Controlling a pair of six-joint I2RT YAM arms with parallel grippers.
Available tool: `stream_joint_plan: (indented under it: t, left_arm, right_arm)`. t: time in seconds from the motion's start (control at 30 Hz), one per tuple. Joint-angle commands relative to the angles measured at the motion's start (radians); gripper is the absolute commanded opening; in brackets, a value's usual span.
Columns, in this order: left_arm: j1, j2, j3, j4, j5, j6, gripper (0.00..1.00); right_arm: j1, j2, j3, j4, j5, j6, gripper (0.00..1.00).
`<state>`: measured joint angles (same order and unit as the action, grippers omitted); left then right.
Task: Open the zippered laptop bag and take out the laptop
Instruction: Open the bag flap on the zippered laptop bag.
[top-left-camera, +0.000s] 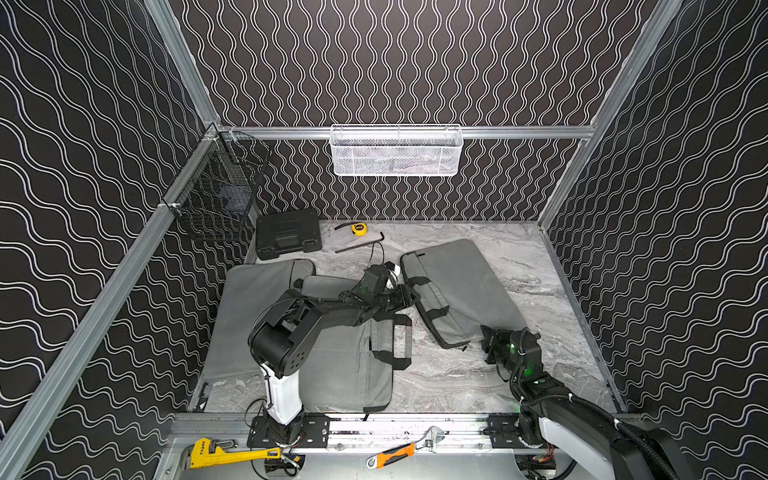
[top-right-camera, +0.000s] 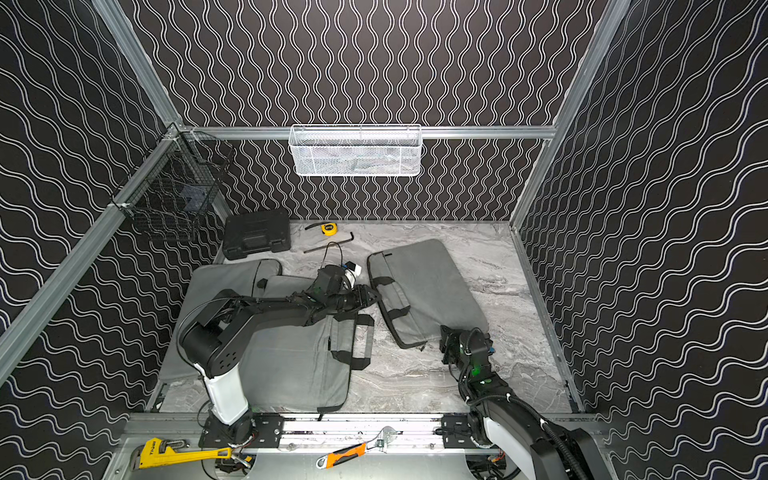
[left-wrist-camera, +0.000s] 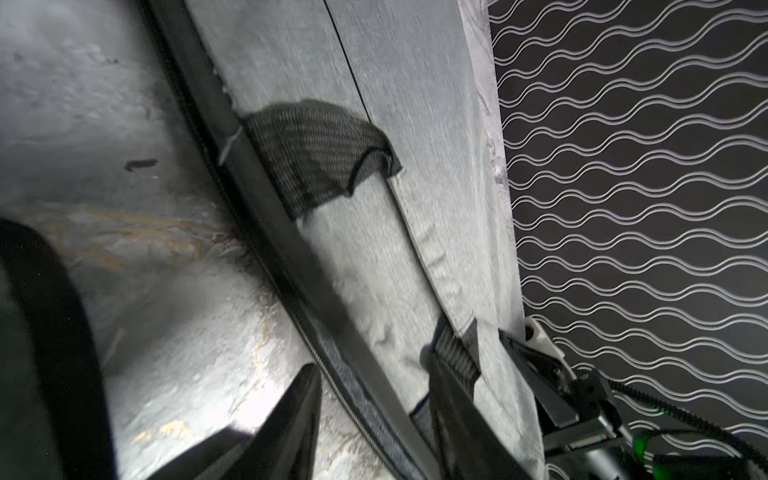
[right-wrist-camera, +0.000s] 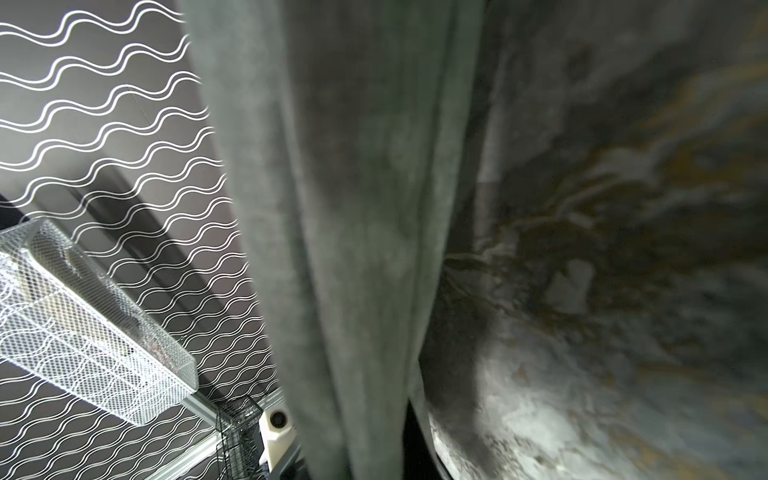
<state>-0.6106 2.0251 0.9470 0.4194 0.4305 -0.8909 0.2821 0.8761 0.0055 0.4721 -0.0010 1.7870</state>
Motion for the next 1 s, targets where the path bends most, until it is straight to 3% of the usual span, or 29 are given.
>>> stream_joint_plan:
  t: [0.0,0.13,0.3,0.57,0.7,0.83,0.97]
  left_arm:
    - [0.000,0.029,0.004,0.122,0.012,-0.062,0.44]
    - [-0.003,0.065,0.006,0.173,0.031,-0.095,0.42]
    - [-0.022,0.076,-0.013,0.266,0.038,-0.130,0.31]
    - [-0.055,0.106,0.030,0.265,0.053,-0.140,0.35]
    - [-0.055,0.089,0.043,0.234,0.050,-0.116,0.25]
    - [-0.055,0.064,0.066,0.171,0.045,-0.063,0.00]
    - [-0.055,0.051,0.086,0.125,0.042,-0.025,0.00]
  right_arm:
    - [0.001,-0.014,0.004,0.013,-0.030,0.060,0.00]
    - [0.001,0.000,-0.004,0.023,-0.047,0.058,0.00]
    - [0.000,0.039,0.009,0.033,-0.078,0.030,0.00]
    - [0.000,0.061,0.029,0.035,-0.126,-0.011,0.00]
    - [0.001,0.010,0.043,-0.048,-0.115,-0.052,0.00]
    - [0.000,-0.063,0.076,-0.207,-0.056,-0.154,0.18]
    - [0.001,-0.126,0.106,-0.341,-0.014,-0.238,0.42]
